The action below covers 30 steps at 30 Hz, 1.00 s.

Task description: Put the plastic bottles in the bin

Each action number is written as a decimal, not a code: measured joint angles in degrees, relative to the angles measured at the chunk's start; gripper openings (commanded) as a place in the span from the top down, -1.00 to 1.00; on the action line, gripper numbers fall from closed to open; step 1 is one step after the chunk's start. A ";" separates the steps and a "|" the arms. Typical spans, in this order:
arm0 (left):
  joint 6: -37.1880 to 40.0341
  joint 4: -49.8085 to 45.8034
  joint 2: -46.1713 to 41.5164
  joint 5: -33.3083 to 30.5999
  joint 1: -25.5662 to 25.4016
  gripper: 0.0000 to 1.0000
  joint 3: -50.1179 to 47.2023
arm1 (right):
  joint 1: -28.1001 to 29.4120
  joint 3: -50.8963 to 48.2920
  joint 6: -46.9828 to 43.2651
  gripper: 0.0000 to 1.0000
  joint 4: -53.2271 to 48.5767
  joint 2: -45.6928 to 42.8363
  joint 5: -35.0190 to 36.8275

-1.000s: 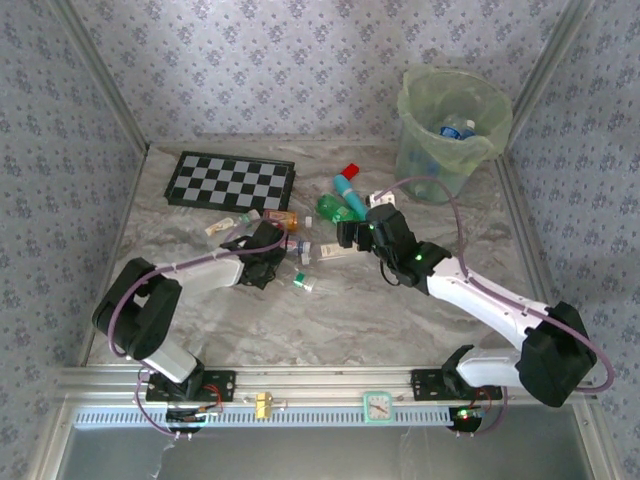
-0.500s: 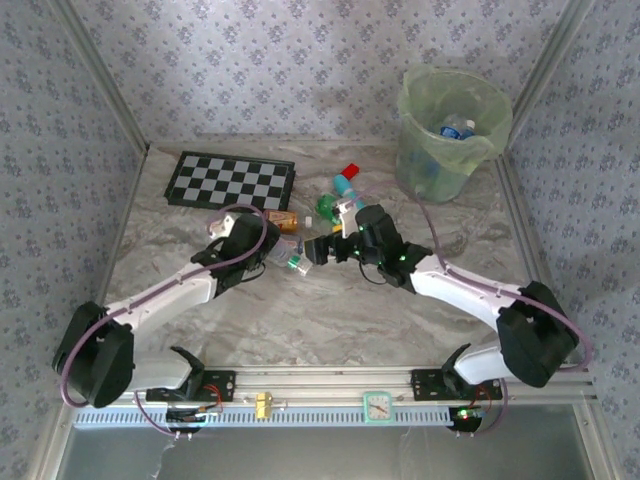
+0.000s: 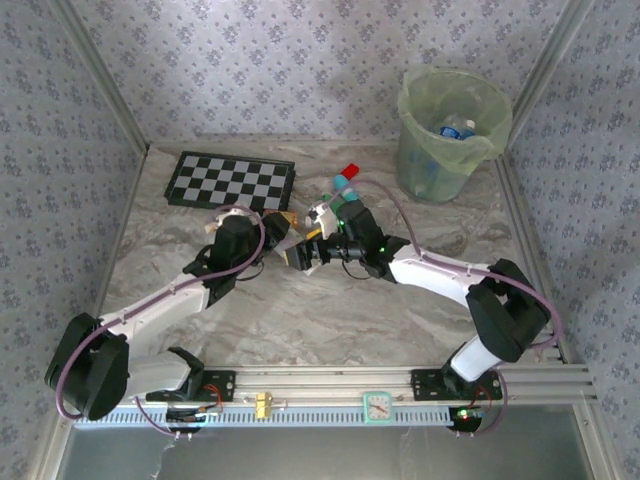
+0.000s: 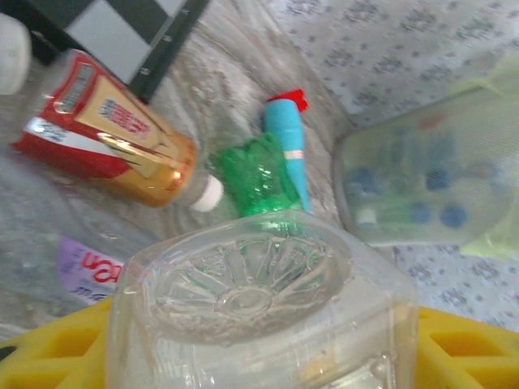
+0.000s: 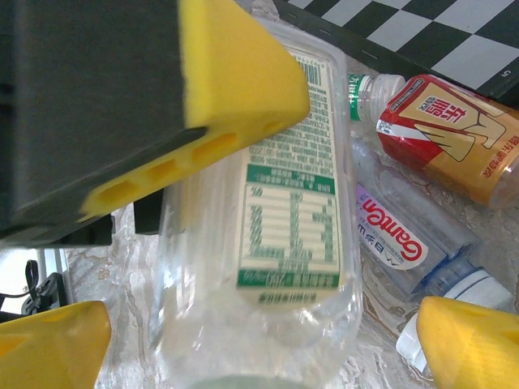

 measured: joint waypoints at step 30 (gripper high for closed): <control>2.16 7.74 -1.25 9.51 2.05 -1.00 -2.03 | -1.22 0.37 1.38 -0.14 -0.74 0.04 0.92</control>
